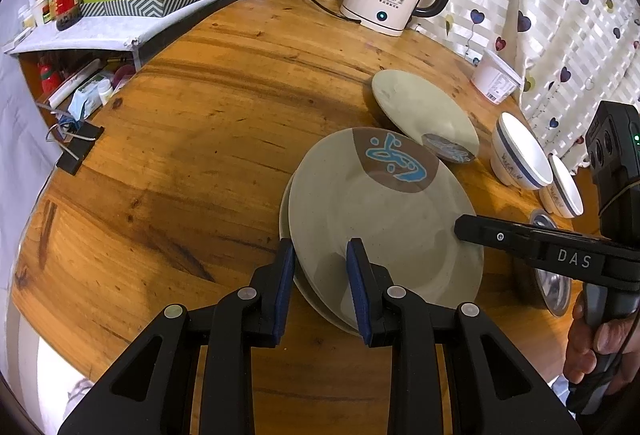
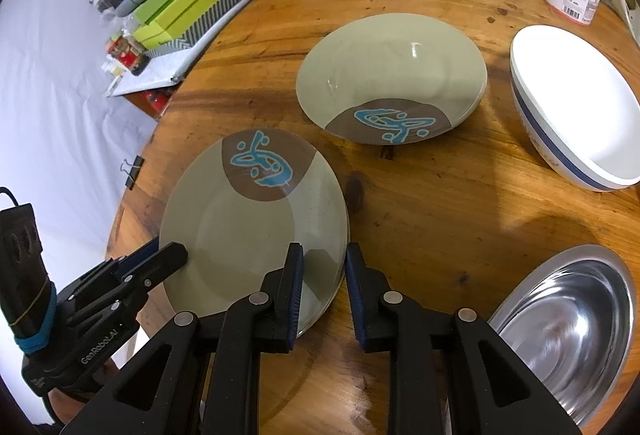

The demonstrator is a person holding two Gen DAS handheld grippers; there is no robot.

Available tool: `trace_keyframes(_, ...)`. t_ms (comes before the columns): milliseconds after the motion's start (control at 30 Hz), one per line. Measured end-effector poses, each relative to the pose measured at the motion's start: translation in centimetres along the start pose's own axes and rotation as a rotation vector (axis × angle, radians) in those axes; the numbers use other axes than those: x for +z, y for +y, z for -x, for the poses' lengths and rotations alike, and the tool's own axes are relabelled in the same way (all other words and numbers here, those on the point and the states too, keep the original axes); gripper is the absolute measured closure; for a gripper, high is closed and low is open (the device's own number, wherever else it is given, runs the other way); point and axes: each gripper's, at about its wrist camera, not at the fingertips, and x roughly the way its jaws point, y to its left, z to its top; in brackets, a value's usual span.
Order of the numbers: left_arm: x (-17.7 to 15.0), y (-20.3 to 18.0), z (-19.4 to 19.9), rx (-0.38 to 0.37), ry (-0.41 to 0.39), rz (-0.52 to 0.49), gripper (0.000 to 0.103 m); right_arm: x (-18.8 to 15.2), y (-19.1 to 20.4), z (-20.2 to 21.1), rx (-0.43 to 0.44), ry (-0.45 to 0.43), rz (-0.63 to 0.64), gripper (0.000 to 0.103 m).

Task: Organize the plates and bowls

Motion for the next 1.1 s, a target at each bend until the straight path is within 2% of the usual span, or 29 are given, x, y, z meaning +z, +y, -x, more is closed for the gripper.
trace_keyframes(1100, 0.48, 0.93, 0.16, -0.018, -0.022, 0.015, 0.075, -0.18, 0.19, 0.09, 0.007, -0.026, 0.007, 0.08)
